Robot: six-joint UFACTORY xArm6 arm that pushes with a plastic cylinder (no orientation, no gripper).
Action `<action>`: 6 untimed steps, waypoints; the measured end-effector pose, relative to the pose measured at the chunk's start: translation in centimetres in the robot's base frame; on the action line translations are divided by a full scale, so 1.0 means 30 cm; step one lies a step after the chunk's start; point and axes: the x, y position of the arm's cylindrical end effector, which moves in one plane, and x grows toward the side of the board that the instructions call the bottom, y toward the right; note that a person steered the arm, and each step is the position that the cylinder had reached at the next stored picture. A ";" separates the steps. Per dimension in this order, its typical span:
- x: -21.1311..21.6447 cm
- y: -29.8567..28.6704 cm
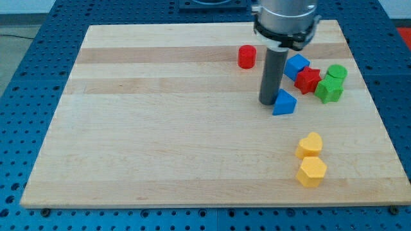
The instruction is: Move the blue triangle to the top of the yellow heart
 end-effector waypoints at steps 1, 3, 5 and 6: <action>-0.094 -0.011; 0.117 0.094; -0.088 0.094; -0.089 0.233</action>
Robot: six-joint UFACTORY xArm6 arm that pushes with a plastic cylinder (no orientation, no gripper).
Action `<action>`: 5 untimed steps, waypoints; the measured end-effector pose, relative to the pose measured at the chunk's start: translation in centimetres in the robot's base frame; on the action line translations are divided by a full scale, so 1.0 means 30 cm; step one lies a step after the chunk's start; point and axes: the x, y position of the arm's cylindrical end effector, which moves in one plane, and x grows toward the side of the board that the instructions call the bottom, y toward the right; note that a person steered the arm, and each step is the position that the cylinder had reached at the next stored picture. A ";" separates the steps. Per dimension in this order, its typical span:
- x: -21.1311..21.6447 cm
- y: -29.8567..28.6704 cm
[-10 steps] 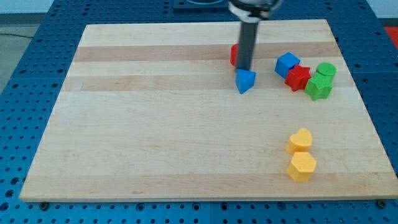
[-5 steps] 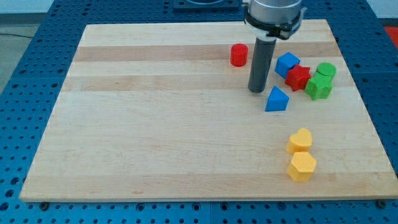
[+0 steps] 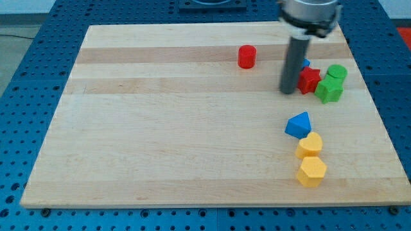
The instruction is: Move the blue triangle to the top of the yellow heart
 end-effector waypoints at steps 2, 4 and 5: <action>0.287 0.084; 0.287 0.016; 0.212 -0.021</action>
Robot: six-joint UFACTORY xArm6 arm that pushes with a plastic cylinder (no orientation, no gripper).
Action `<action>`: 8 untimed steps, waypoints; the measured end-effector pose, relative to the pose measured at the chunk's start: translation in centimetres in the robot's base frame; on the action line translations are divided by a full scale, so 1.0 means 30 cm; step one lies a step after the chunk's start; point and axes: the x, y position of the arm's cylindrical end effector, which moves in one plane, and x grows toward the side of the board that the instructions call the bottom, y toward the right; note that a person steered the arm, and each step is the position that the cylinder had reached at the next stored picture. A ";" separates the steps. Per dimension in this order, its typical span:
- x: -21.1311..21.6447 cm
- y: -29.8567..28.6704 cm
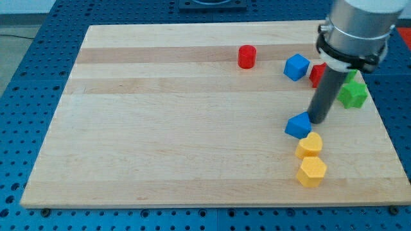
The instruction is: Move the blue triangle to the top of the yellow heart
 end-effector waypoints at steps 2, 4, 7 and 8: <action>-0.012 -0.429; 0.128 -0.327; 0.041 -0.119; -0.115 -0.136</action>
